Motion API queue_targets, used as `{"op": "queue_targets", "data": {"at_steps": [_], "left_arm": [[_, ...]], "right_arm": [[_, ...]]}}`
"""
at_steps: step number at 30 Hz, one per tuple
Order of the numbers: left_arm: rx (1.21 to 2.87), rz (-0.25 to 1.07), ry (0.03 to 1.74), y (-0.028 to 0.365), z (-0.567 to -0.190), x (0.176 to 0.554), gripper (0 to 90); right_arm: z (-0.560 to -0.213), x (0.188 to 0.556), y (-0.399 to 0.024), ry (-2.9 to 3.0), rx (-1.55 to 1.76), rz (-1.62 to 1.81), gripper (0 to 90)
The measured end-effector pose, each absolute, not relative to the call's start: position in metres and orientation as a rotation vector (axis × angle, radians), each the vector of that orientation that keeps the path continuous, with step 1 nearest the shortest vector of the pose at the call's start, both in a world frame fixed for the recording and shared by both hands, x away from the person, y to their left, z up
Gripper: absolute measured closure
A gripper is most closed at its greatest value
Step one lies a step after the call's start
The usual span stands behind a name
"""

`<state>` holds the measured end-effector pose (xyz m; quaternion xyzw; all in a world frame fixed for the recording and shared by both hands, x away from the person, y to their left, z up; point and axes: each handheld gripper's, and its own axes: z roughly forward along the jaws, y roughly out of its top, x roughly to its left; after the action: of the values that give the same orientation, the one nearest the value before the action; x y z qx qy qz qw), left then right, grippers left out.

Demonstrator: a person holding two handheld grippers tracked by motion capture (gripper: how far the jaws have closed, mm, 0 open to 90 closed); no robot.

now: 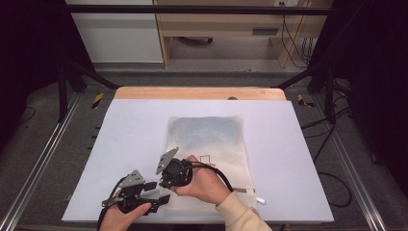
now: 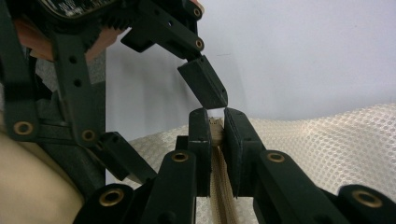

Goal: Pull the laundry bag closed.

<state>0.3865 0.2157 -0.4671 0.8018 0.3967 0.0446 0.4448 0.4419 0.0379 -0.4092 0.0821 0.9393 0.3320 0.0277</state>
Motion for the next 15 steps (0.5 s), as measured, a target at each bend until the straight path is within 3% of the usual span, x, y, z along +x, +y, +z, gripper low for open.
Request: {"op": "queue_targets", "data": {"at_steps": [15], "left_arm": [[1.959, 0.002, 0.95, 0.2138, -0.4728, 0.3957, 36.0]], "right_arm": [[-0.4085, 0.4427, 0.0372, 2.899, 0.245, 1.028, 82.0]]}}
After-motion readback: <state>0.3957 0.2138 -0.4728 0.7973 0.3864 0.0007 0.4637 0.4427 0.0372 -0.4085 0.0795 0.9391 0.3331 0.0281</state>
